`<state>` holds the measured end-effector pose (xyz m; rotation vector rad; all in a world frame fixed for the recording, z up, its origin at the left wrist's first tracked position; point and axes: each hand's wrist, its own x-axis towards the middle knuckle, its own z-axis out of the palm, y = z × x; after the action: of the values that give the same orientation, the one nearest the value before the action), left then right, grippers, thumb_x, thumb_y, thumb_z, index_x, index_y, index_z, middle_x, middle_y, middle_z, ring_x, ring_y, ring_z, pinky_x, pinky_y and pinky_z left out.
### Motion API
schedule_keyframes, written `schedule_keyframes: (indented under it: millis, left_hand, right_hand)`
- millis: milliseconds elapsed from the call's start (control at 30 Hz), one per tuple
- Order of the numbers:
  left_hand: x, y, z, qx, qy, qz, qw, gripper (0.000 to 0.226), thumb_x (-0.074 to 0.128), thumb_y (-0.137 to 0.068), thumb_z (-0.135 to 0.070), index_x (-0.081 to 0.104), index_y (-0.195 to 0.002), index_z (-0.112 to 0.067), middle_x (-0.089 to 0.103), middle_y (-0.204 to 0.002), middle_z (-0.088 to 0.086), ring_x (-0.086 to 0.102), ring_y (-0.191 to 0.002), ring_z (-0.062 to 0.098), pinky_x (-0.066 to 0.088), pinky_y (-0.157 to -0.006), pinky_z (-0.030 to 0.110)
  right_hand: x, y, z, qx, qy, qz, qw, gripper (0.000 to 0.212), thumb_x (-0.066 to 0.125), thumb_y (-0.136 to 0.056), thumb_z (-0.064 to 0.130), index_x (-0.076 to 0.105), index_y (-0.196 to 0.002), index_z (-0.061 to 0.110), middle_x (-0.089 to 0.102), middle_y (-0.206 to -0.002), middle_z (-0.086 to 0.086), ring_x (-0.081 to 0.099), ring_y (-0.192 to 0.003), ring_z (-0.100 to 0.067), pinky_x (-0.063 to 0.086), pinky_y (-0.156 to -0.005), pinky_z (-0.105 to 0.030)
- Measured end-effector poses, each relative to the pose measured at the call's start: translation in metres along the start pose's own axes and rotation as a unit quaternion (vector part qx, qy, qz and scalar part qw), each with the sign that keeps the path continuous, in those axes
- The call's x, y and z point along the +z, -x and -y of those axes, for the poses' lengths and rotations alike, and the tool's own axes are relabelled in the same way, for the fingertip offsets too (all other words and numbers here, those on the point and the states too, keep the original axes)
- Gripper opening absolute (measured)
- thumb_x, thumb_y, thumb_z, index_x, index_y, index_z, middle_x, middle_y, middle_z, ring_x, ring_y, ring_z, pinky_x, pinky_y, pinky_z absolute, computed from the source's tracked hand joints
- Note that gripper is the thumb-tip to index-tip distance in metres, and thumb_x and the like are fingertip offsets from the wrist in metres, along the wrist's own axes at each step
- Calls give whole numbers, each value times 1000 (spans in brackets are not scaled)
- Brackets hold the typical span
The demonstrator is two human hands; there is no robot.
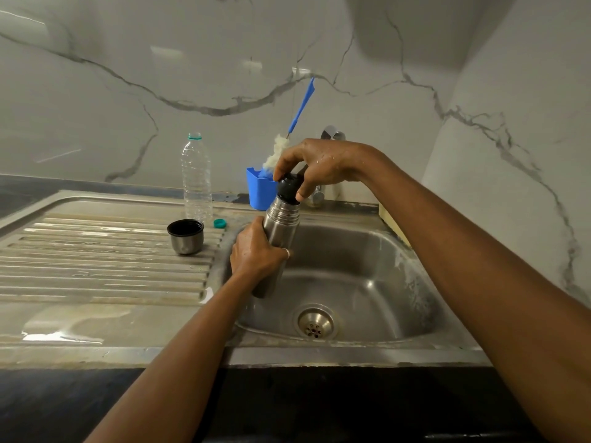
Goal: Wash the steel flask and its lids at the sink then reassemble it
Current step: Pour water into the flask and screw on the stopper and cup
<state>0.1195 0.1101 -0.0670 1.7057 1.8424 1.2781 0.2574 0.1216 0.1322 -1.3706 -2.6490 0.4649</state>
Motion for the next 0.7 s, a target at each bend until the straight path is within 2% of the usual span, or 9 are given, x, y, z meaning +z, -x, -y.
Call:
schedule_keyframes:
  millis: [133, 267, 367, 433, 500, 567, 633, 700]
  left_hand:
    - [2, 1, -1, 5, -5, 8, 1000, 64, 92, -64, -33, 50, -111, -30, 63, -100, -5, 62, -90, 20, 56, -81, 40]
    - [3, 0, -3, 12, -11, 14, 1000, 64, 92, -65, -32, 50, -113, -28, 62, -102, -4, 61, -91, 18, 52, -80, 35]
    - [5, -1, -2, 7, -6, 14, 1000, 63, 92, -65, -31, 49, -111, -29, 63, -102, -4, 60, -90, 17, 51, -79, 34]
    - [4, -1, -1, 5, -2, 15, 1000, 63, 92, -65, -31, 48, -110, -30, 62, -101, -5, 60, -89, 17, 50, -78, 33]
    - [4, 0, -1, 7, -1, 16, 1000, 63, 92, -66, -30, 49, -111, -29, 61, -100, -6, 60, -89, 16, 49, -78, 32]
    - [4, 0, -1, 10, -2, 16, 1000, 63, 92, -66, -30, 49, -113, -29, 60, -100, -7, 60, -90, 16, 50, -80, 33]
    - [4, 0, 0, 13, -3, 15, 1000, 63, 92, -66, -31, 48, -111, -30, 61, -100, -7, 62, -91, 17, 52, -80, 34]
    - [4, 1, -1, 14, -1, 16, 1000, 62, 92, -66, -31, 48, -110, -29, 61, -101, -6, 62, -91, 17, 51, -79, 33]
  right_hand:
    - [10, -4, -5, 16, 29, 11, 999, 51, 81, -84, 12, 63, -131, 20, 63, -127, 1, 62, -105, -15, 51, -73, -18]
    - [15, -6, -7, 8, 51, 20, 998, 52, 81, -83, 7, 66, -129, 26, 62, -128, 5, 59, -110, -15, 48, -89, -28]
    - [17, -8, -5, 7, 64, 17, 998, 52, 82, -83, 11, 66, -129, 27, 62, -126, 6, 59, -109, -15, 46, -88, -27]
    - [17, -9, -4, 7, 81, 10, 997, 50, 82, -84, 21, 65, -131, 25, 64, -124, 5, 60, -109, -15, 46, -85, -25]
    - [18, -10, -3, 14, 101, 0, 995, 47, 78, -87, 36, 66, -129, 21, 67, -119, 2, 64, -100, -15, 50, -78, -22]
    - [21, -12, -3, 35, 128, -22, 991, 46, 71, -90, 50, 71, -120, 15, 72, -108, -2, 66, -82, -11, 51, -69, -19]
    - [27, -15, -3, 68, 155, -52, 984, 54, 61, -92, 61, 73, -107, 11, 74, -95, -5, 67, -68, -10, 51, -62, -19]
    - [29, -16, -4, 79, 147, -66, 984, 58, 58, -91, 66, 71, -108, 12, 73, -97, -5, 69, -67, -12, 52, -59, -19]
